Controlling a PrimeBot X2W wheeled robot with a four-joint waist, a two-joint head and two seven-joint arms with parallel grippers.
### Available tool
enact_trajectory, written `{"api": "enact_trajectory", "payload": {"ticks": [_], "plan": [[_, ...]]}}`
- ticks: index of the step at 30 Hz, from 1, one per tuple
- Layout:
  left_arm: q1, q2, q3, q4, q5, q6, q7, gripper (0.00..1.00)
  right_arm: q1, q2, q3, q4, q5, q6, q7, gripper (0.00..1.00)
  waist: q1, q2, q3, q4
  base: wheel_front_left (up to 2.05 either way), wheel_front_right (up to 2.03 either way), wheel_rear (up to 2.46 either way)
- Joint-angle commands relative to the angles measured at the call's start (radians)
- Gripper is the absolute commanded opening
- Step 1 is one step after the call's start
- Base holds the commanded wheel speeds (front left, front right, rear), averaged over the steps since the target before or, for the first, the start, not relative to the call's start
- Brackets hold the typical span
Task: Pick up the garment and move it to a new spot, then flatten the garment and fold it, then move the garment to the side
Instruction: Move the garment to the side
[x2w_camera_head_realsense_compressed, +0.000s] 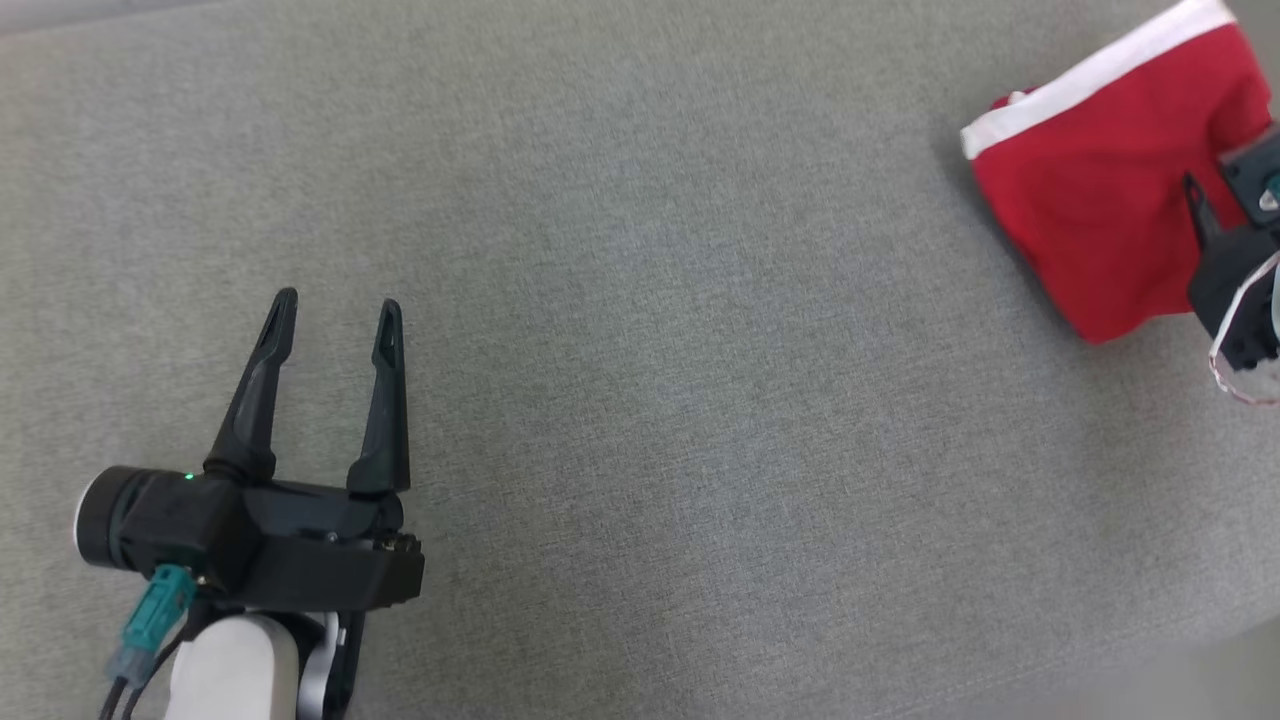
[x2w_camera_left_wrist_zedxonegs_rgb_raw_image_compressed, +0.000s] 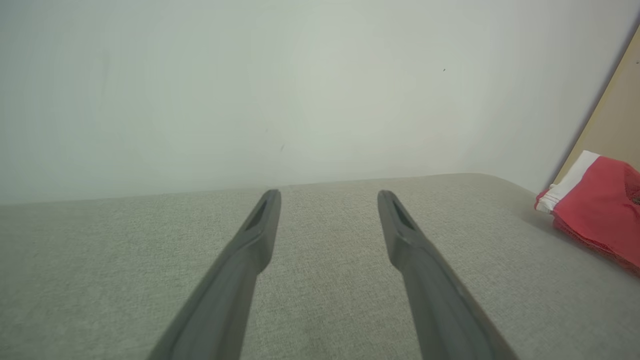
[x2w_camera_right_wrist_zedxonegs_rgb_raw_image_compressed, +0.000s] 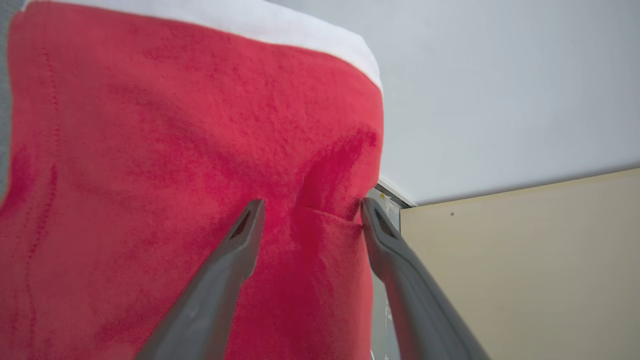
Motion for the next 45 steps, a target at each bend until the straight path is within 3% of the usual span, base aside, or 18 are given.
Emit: {"api": "enact_trajectory", "payload": {"ticks": [1,10,21,32,39,45], "plan": [[0.016,0.0,-0.001,0.002,-0.002,-0.003,-0.001,1.0,0.025,0.007,-0.018,0.007,-0.013,-0.003,0.009,1.0,0.0001,-0.0001,-0.022,0.012,0.0,0.0,0.0],[0.071,-0.005,-0.012,0.018,-0.014,0.012,-0.001,1.0,0.138,0.055,-0.198,-0.017,-0.057,-0.003,0.001,1.0,0.0001,-0.0001,-0.127,0.045,0.0,0.0,0.0],[0.217,-0.007,0.052,0.082,-0.053,0.057,0.0,1.0,0.412,0.25,-0.437,-0.198,0.095,-0.003,-0.205,1.0,0.0001,-0.0001,-0.345,0.088,0.0,0.0,0.0],[0.301,-0.008,0.12,0.13,-0.069,0.079,0.0,1.0,0.696,0.382,-0.46,-0.428,0.148,-0.003,-0.258,1.0,0.0001,-0.0001,-0.457,0.149,0.0,0.0,0.0],[0.343,-0.008,0.142,0.165,-0.063,0.08,0.0,1.0,0.806,0.452,-0.432,-0.492,0.137,-0.003,-0.238,1.0,0.0001,-0.0001,-0.477,0.16,0.0,0.0,0.0],[0.361,-0.008,0.148,0.201,-0.052,0.074,0.0,1.0,0.847,0.476,-0.421,-0.518,0.128,-0.003,-0.222,1.0,0.0001,-0.0001,-0.484,0.16,0.0,0.0,0.0]]}}
